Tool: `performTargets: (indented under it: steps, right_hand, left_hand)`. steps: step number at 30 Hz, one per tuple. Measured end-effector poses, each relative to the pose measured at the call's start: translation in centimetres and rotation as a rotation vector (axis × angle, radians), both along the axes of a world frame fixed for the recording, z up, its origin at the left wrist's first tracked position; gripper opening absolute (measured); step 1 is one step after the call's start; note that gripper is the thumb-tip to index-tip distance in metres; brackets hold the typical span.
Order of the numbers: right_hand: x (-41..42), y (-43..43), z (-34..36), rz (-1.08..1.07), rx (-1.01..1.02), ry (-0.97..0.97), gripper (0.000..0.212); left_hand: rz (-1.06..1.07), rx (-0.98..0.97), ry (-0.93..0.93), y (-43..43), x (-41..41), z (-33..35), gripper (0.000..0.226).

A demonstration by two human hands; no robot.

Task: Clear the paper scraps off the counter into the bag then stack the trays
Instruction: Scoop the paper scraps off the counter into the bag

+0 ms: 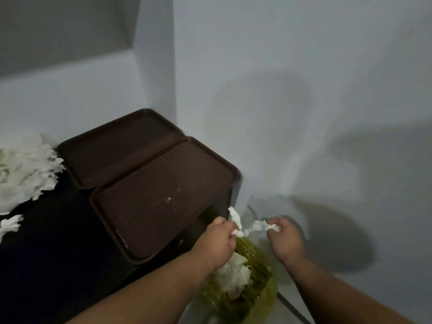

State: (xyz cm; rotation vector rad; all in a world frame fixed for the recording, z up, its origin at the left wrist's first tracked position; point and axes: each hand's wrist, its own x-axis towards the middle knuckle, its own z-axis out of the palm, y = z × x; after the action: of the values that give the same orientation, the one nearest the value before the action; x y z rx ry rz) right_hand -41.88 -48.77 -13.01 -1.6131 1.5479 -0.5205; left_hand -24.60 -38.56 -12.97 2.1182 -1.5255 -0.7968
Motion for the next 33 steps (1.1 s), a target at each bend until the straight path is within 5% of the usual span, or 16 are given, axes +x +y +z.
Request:
performTargets:
  steps: [14,26,33]
  right_hand:
    - [-2.0,0.8,-4.0,0.036,0.396,-0.151,0.015]
    - [-4.5,1.6,-3.1,0.016,0.345,-0.116,0.015]
    - [0.6,2.0,1.2,0.102,0.193,-0.132,0.012]
  left_hand:
    - [0.134,0.195,0.148,-3.1,-2.6,-5.0,0.049]
    - [0.26,0.102,0.348,-2.6,-2.2,-4.6,0.026]
    - [0.222,0.031,0.382,2.0,0.8,1.4,0.013]
